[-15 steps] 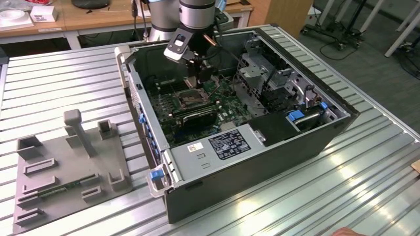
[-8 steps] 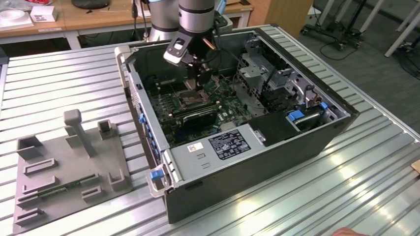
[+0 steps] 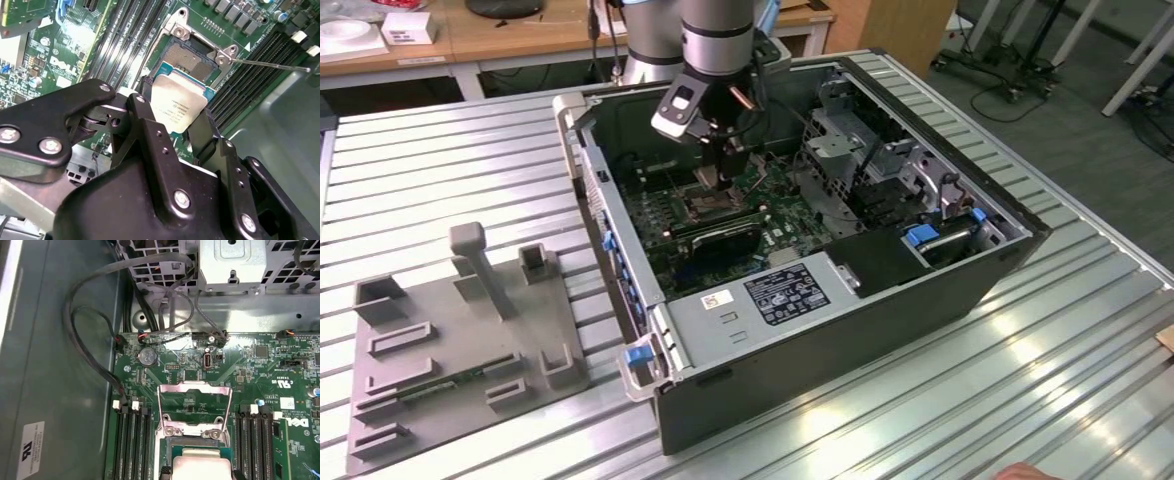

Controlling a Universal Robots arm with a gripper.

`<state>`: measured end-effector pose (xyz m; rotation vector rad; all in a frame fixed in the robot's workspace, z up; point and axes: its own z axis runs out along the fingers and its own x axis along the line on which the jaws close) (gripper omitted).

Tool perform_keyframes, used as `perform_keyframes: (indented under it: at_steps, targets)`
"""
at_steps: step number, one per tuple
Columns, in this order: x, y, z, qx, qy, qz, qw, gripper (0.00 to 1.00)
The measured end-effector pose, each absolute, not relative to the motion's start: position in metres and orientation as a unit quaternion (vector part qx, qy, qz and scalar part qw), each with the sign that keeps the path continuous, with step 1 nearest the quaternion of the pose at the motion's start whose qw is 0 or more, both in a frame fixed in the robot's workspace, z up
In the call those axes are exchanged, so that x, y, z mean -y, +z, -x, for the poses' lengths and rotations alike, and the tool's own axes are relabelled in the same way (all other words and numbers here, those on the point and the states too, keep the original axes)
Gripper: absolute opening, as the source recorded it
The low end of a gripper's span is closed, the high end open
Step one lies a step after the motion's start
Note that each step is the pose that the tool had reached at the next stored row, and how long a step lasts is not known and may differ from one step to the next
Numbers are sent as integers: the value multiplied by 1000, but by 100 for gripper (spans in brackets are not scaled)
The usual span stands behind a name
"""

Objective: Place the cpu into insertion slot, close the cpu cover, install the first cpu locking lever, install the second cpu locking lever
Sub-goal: 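Place the cpu into insertion slot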

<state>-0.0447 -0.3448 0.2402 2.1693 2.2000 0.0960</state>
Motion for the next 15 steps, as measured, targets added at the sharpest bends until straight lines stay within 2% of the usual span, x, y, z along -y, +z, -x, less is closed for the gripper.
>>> perform_keyframes:
  at_steps: [15]
  targets:
    - [345, 225, 49, -711, 33, -701, 27, 54]
